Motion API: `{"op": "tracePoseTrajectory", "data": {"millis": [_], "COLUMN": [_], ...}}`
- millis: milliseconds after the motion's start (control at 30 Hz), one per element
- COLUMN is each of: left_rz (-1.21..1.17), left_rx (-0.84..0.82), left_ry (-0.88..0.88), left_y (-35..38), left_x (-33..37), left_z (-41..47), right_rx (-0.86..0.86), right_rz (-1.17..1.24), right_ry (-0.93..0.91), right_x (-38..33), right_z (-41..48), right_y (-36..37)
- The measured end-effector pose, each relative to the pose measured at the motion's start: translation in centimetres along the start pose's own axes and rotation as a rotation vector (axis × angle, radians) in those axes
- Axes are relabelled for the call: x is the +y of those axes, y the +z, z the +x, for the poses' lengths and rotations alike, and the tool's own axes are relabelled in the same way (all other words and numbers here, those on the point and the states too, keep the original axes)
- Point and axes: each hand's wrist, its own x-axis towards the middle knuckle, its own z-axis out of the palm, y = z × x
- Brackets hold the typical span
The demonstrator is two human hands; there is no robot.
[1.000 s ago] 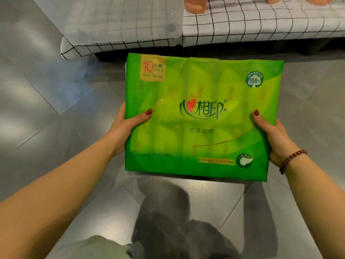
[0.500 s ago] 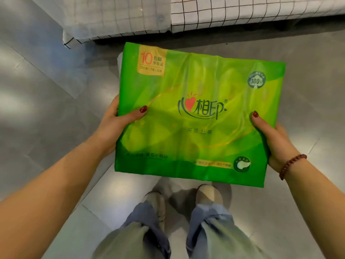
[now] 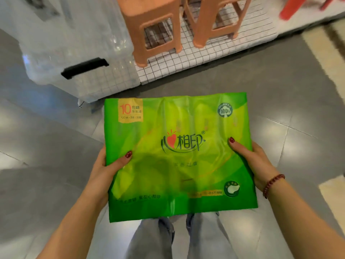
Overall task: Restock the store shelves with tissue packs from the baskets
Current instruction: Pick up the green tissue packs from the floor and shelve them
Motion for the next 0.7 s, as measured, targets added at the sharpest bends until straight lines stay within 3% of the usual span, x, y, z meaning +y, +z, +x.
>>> {"op": "tracePoseTrajectory", "data": {"millis": [300,700], "left_rz": [0.109,0.297], "left_rx": [-0.167,-0.463], "left_ry": [-0.016,0.025], "left_y": [5.7,24.2], "left_x": [7.8,11.8], "left_z": [-10.6,-13.2], "right_rx": [0.175,0.385], "right_rz": [0.2,0.479], "right_ry": [-0.037,-0.214], "right_x": [-2.5,-3.5], "right_z": [-16.8,-23.9], "right_y": [-4.5,-17.5]}}
